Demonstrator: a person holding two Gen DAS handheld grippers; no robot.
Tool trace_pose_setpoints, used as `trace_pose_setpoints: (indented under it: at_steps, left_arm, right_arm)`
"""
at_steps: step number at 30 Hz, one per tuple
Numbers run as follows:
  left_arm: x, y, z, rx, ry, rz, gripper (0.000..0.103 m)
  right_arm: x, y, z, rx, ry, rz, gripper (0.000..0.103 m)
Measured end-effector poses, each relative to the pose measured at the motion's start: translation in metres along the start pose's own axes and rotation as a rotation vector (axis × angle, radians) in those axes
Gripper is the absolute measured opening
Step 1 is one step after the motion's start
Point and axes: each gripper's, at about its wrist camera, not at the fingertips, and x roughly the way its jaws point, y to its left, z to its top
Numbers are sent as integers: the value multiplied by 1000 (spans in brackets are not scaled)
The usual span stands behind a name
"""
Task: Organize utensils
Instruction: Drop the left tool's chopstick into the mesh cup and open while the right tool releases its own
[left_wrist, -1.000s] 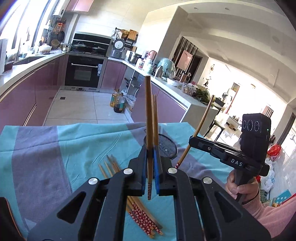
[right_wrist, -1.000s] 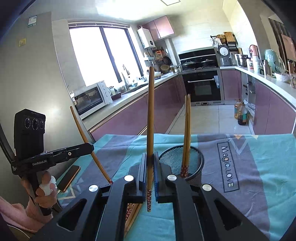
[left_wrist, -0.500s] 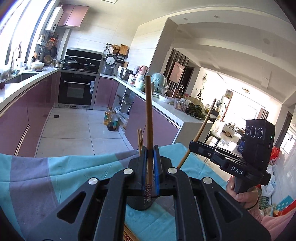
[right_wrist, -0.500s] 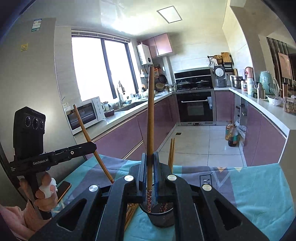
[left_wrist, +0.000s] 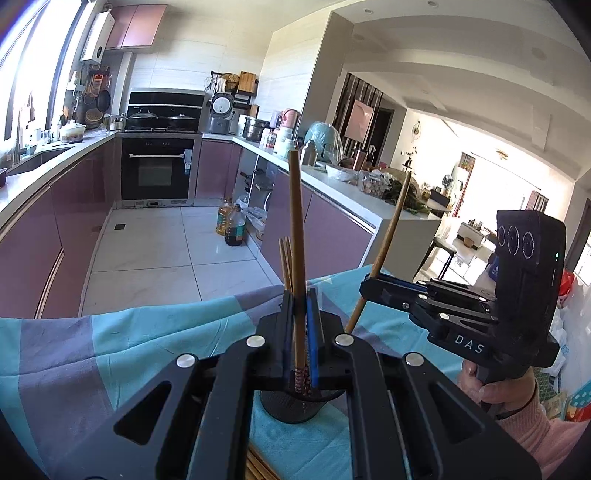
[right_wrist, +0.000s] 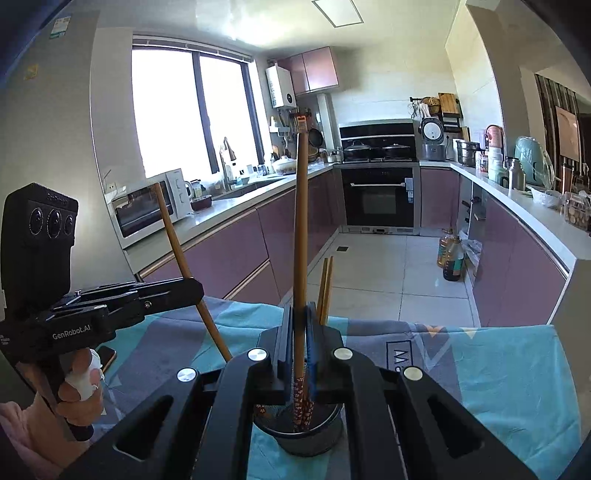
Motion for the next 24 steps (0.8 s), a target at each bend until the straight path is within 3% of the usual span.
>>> trace_pose_setpoints:
  at_steps: [12, 24]
  left_arm:
    - [47, 9, -25, 3, 172, -26, 8]
    - [67, 16, -26, -20, 205, 10, 9]
  right_arm:
    - [33, -5, -24, 8, 181, 4, 6]
    - [56, -9, -25, 43, 215, 7, 6]
